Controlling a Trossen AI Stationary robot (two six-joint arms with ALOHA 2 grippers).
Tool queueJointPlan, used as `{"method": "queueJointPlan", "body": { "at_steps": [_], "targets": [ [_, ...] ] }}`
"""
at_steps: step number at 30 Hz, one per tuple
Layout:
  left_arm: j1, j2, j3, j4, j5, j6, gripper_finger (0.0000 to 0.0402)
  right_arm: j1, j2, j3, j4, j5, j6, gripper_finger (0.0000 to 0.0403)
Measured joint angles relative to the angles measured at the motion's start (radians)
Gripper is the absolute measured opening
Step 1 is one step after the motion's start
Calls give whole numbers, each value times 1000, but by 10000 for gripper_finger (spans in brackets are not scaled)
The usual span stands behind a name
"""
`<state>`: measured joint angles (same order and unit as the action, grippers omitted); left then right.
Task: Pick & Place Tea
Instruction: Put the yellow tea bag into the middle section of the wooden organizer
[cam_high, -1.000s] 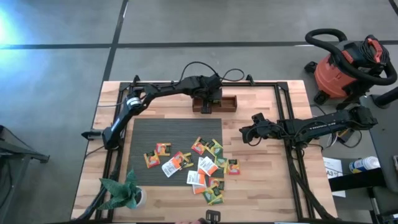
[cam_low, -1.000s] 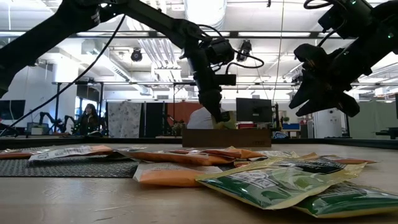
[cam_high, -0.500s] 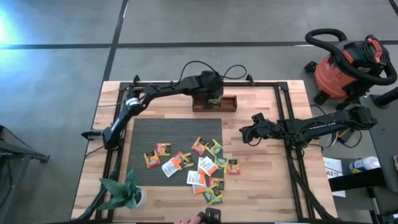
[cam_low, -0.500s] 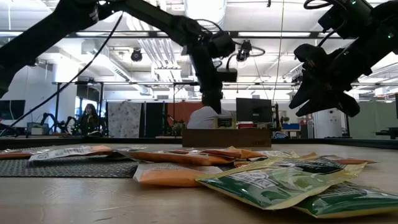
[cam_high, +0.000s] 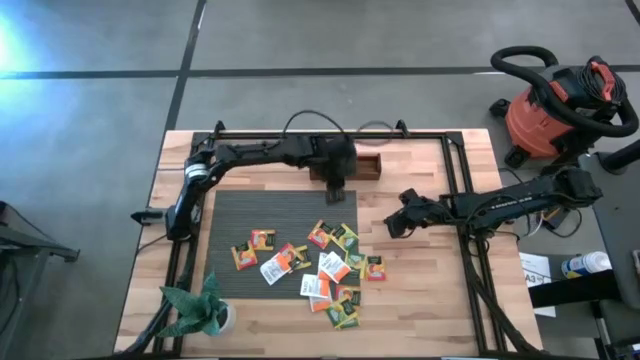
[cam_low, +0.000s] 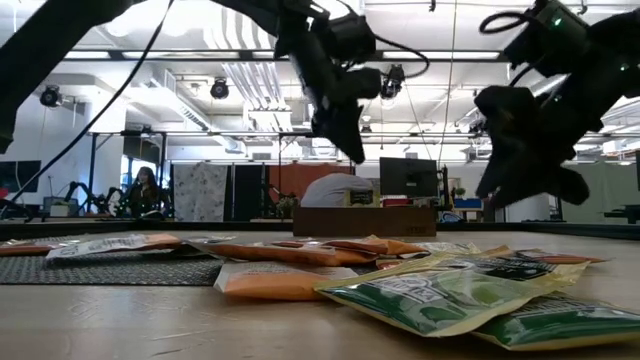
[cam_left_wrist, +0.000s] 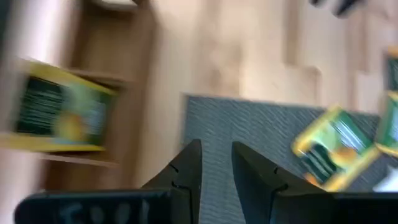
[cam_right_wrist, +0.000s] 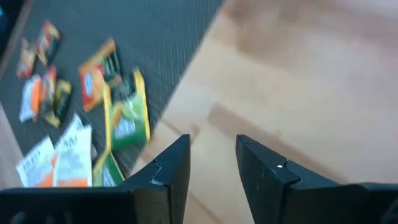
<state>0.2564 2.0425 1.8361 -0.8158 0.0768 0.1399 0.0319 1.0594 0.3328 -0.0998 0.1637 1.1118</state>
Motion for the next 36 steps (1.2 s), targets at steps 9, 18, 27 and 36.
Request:
{"method": "queueJointPlan", "body": {
  "at_steps": [9,18,27,36],
  "targets": [
    [-98,-92,-348,265,50,-166,83,0,263,31,348,-142,29,127],
    [-96,-148,-616,643,212,-438,83,13,499,176,354,-236,36,127],
    [-99,-147,-654,696,237,-510,83,40,555,247,336,-246,35,127],
    [-100,-147,-665,737,218,-517,83,33,567,237,360,-187,17,118]
  ]
}}
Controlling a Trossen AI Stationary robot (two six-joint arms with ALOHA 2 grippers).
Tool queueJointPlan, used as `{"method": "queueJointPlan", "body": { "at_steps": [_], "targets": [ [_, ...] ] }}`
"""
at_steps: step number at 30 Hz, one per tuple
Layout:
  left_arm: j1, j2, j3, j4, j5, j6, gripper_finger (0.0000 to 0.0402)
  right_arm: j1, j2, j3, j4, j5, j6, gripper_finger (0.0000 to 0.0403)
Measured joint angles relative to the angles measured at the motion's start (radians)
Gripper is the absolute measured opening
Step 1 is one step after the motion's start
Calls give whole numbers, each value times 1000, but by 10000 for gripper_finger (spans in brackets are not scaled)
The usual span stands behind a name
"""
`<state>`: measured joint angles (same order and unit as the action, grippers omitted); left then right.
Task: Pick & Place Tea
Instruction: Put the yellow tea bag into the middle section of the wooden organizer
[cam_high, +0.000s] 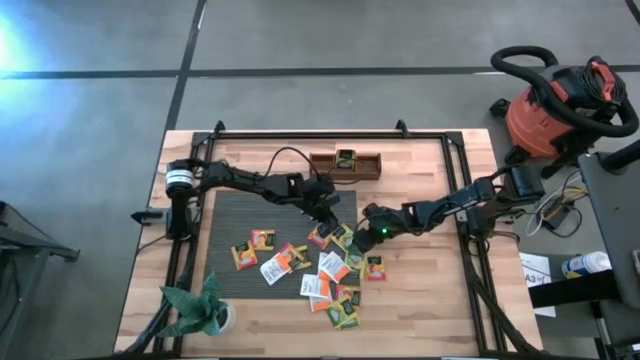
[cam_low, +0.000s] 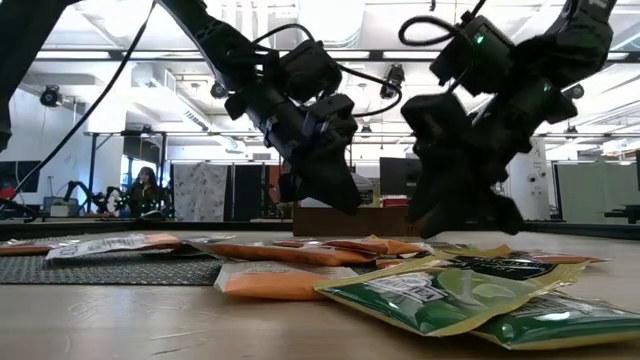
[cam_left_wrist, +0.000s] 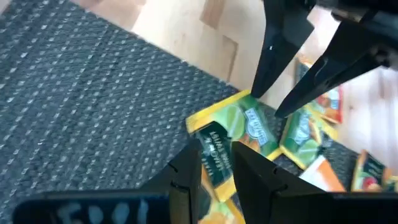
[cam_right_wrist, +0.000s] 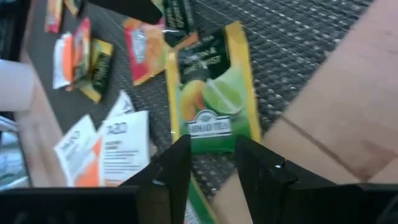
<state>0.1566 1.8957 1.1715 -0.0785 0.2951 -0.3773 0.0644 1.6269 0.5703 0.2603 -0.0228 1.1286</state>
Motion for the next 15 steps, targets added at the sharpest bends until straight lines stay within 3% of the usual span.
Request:
{"method": "queueJointPlan", "body": {
  "at_steps": [8,15],
  "targets": [
    [0,15,-7,14,-34,-25,83,-7,111,25,68,-21,1,91],
    [0,27,-15,-6,-34,-122,83,-6,109,28,39,-8,-8,71]
  ]
}}
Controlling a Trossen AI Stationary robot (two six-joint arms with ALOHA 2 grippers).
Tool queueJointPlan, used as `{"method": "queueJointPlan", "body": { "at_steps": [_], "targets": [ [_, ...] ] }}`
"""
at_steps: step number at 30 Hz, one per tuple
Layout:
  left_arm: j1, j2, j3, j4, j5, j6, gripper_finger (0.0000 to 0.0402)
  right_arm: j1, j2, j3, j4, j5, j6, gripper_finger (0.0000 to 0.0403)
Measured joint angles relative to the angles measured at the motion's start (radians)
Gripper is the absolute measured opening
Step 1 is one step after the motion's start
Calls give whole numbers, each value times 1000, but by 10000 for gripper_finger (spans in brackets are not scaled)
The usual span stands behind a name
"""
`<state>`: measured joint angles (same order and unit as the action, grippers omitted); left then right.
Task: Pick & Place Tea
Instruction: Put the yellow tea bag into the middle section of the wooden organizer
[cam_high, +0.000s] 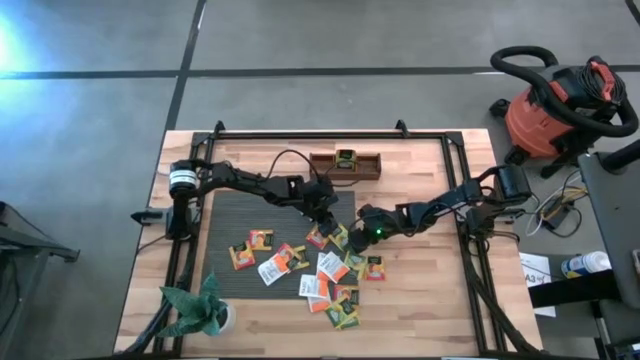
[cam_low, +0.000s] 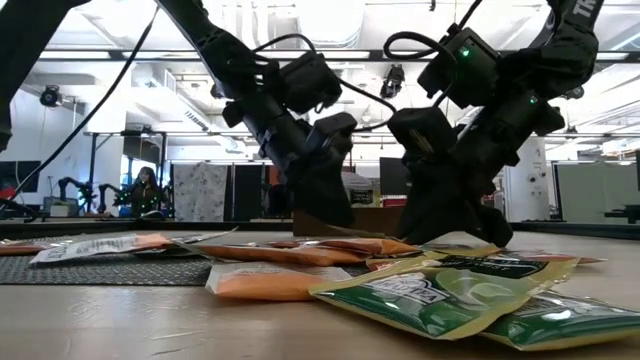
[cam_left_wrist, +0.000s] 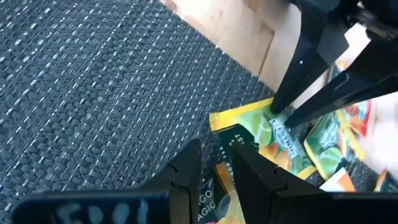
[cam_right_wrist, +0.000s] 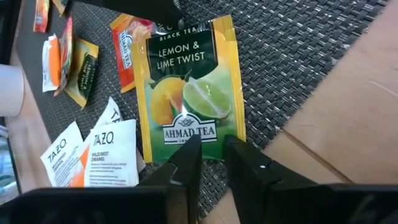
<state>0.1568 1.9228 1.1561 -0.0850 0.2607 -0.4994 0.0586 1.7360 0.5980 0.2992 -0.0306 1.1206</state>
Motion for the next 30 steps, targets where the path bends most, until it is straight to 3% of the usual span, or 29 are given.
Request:
{"method": "queueJointPlan", "body": {
  "at_steps": [15,30],
  "targets": [
    [-9,74,6,19,122,-162,83,0,-1,4,-4,0,-22,81],
    [-13,66,18,89,195,-163,75,2,-2,14,-4,55,-32,73]
  ]
}}
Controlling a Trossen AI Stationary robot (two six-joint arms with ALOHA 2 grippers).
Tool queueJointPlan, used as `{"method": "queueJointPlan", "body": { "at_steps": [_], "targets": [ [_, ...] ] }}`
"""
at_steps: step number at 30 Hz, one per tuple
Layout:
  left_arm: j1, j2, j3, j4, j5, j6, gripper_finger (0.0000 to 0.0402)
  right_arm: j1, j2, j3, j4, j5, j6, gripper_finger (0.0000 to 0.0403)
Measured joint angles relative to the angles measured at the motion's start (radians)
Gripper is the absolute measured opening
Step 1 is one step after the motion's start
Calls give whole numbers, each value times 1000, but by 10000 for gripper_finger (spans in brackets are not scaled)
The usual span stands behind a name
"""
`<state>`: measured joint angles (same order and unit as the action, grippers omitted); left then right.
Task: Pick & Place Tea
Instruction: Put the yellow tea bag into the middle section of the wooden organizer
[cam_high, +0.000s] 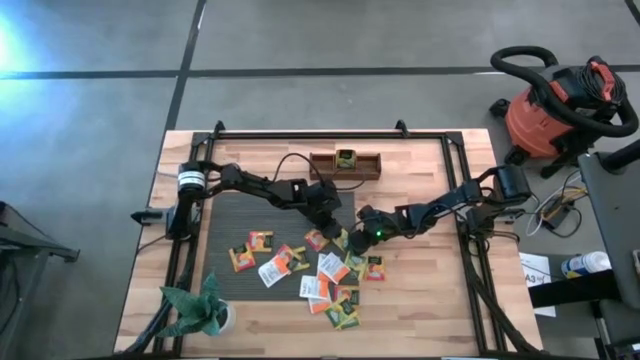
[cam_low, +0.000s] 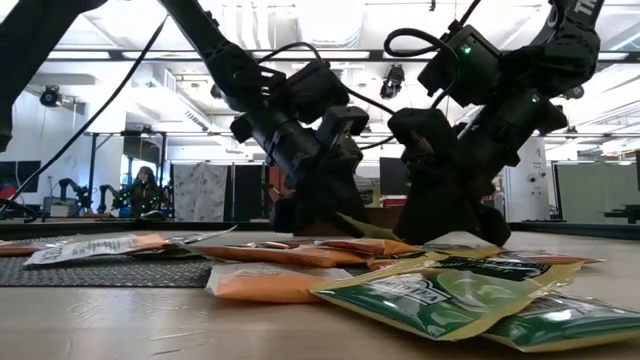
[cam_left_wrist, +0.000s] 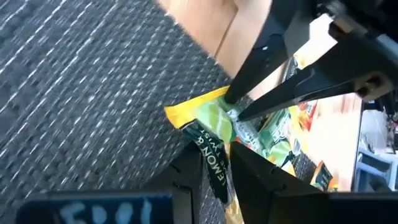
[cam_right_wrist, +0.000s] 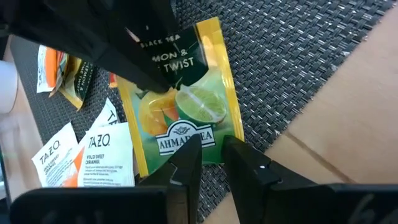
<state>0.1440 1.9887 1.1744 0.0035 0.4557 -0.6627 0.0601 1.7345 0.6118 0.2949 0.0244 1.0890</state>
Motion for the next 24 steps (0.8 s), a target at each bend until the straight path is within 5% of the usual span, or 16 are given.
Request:
{"method": "queueJointPlan", "body": {
  "at_steps": [5,12,19,24],
  "targets": [
    [0,-11,7,-6,-20,52,34,-1,-21,0,-5,10,-55,73],
    [9,-40,115,-216,-212,285,2,-5,-137,-2,-147,110,-89,73],
    [55,-75,361,-454,-456,799,1,-36,-393,-2,-426,293,-130,73],
    [152,-57,530,-456,-490,1115,1,-84,-575,-9,-577,353,-156,73]
  ]
}}
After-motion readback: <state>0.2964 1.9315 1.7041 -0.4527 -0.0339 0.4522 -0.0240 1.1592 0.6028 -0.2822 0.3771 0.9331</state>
